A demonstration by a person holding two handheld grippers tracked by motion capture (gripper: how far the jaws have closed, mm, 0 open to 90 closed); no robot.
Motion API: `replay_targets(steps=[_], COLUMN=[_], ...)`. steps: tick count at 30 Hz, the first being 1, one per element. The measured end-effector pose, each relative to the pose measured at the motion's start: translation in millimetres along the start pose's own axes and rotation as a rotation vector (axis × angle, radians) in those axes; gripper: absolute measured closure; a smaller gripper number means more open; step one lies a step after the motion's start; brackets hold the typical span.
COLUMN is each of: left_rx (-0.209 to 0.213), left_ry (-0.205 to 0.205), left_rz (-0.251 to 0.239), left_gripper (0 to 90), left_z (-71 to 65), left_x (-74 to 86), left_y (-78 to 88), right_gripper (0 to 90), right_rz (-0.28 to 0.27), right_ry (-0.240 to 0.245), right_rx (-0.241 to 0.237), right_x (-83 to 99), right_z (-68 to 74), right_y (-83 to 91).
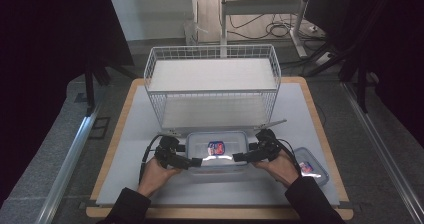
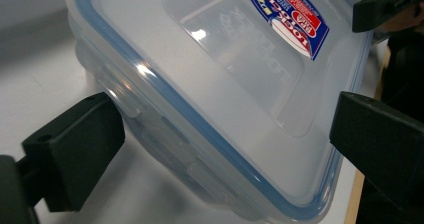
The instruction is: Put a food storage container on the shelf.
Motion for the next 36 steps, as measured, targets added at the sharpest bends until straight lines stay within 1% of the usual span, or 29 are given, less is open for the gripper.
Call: replay_targets(steps=[1,2,3,4,5,6,7,8,9,10,11,12,13,14,15,16,17,20,22,23,24,25,26,27,30,32,34,35,36], left_rx=[0.0,-0.011,-0.028,-0.044,-0.064,-0.072,-0.072,-0.062,-0.062,-0.059,-0.061,-0.061,-0.036,-0.025,-0.025,-0.015,-0.015,0.007,0.036,0.036,0.072,0.072,0.096,0.135,0.15,0.149,0.146,0.144,0.137], left_ry=[0.0,-0.016,-0.036,-0.054,-0.071,-0.078,-0.078,-0.066,-0.066,-0.058,-0.041,-0.041,-0.013,0.0,0.0,0.011,0.011,0.041,0.069,0.069,0.102,0.102,0.125,0.149,0.165,0.163,0.163,0.157,0.154], left_rz=[0.0,0.001,0.006,0.011,0.007,0.009,0.009,-0.01,-0.01,-0.026,-0.048,-0.048,-0.072,-0.081,-0.081,-0.097,-0.097,-0.143,-0.17,-0.17,-0.201,-0.201,-0.215,-0.235,-0.235,-0.235,-0.237,-0.235,-0.234], left_gripper=[2.8,2.8,4.0,6.5,7.8,9.2,10.1,11.5,13.3,13.3,20.9,24.3,27.8,30.0,32.1,34.2,35.4,39.2,42.3,43.9,45.2,47.2,47.2,49.7,50.7,50.6,50.4,50.4,50.1], left_z=[0.0,-1.9,-5.1,-7.8,-12.8,-15.0,-15.0,-19.2,-19.2,-20.5,-22.0,-22.0,-23.2,-23.8,-23.8,-24.6,-24.6,-24.6,-22.8,-22.8,-19.8,-19.8,-17.7,-15.9,-14.2,-14.5,-15.1,-15.7,-17.3], left_x=[0.0,0.2,1.1,2.1,3.9,5.6,5.6,8.8,8.8,10.2,13.9,13.9,18.0,19.8,19.8,21.7,21.7,21.6,21.8,21.8,22.6,22.6,23.2,23.3,23.7,23.2,22.5,22.0,20.6], left_y=[0.0,1.2,3.1,4.7,6.7,8.2,8.2,10.7,10.7,12.5,16.4,16.4,19.4,20.7,20.7,22.0,22.0,24.4,26.3,26.3,27.6,27.6,28.5,29.9,30.3,30.4,30.4,30.5,30.7], right_gripper=[13.7,13.7,16.9,23.7,26.4,29.1,29.1,32.6,32.6,34.0,37.5,37.5,41.5,42.6,43.7,44.9,46.9,49.9,51.1,51.4,51.4,51.4,51.2,50.0,49.1,48.4,48.4,48.4,49.0], right_rz=[0.004,0.004,0.001,-0.02,-0.027,-0.035,-0.035,-0.053,-0.053,-0.055,-0.067,-0.067,-0.084,-0.087,-0.089,-0.09,-0.088,-0.093,-0.097,-0.099,-0.097,-0.097,-0.101,-0.11,-0.113,-0.114,-0.118,-0.118,-0.119], right_ry=[0.012,0.012,0.014,0.003,0.001,-0.006,-0.006,-0.019,-0.019,-0.025,-0.031,-0.031,-0.029,-0.03,-0.025,-0.021,-0.02,-0.014,-0.01,-0.012,-0.02,-0.02,-0.028,-0.049,-0.067,-0.079,-0.11,-0.11,-0.157], right_rx=[0.007,0.007,0.015,0.022,0.022,0.022,0.022,0.024,0.024,0.024,0.018,0.018,0.009,0.006,0.003,0.003,0.0,-0.01,-0.018,-0.023,-0.028,-0.028,-0.033,-0.047,-0.051,-0.054,-0.061,-0.061,-0.079], right_x=[0.3,0.3,0.5,1.0,1.5,2.1,2.1,4.9,4.9,6.2,9.9,9.9,13.1,14.4,15.7,16.8,18.3,22.7,24.3,24.6,24.9,24.9,24.7,24.6,24.0,23.5,23.4,23.4,23.4], right_z=[1.2,1.2,2.6,3.6,3.7,4.2,4.2,6.3,6.3,7.0,8.6,8.6,9.7,10.4,11.2,11.7,12.3,13.3,13.8,13.4,13.0,13.0,12.2,10.4,9.3,8.7,7.5,7.5,5.2], right_y=[1.9,1.9,3.8,10.1,12.3,15.0,15.0,18.9,18.9,20.1,23.7,23.7,27.7,29.6,31.1,32.6,34.1,38.5,40.4,40.6,40.8,40.8,40.2,38.6,36.7,35.8,34.9,34.9,34.3])
Point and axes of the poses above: each handheld gripper's, and its own axes: y roughly backward along the jaws, x roughly out of its underside, z roughly to its left, the point moved 7 cm from there along -y, roughly forward along the jaws, and after that the axes turned 9 degrees about x, right-handed, at the moved point
